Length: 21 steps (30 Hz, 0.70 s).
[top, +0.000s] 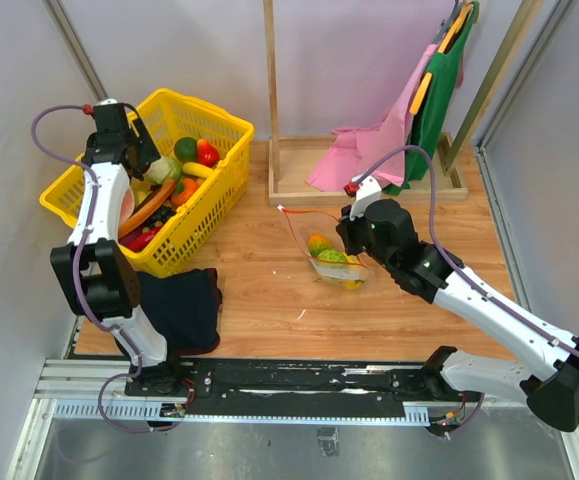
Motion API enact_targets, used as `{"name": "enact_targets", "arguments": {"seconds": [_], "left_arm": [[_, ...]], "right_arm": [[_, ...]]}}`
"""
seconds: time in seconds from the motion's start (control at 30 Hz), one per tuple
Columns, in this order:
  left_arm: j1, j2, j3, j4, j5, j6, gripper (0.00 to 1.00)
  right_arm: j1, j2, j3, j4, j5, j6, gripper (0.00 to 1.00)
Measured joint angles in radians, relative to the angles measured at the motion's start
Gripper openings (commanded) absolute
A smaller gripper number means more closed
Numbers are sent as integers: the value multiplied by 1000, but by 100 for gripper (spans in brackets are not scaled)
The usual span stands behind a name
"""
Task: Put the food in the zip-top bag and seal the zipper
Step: Pick up the fake fruit from the bin, then place the fake fruit in the zipper food storage bag.
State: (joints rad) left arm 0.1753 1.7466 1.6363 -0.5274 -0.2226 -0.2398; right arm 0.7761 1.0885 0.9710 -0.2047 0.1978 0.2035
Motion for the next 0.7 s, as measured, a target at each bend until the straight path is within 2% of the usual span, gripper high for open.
{"name": "enact_targets", "arguments": {"seconds": [0.33,0.7], "left_arm": [[-24,-157,-34,-47,149,-15,30],[-163,-316,-82,-76,305,-27,30]], "right_arm": [[0,-3,0,0,0,0,1],[0,-26,0,0,1,1,1]]}}
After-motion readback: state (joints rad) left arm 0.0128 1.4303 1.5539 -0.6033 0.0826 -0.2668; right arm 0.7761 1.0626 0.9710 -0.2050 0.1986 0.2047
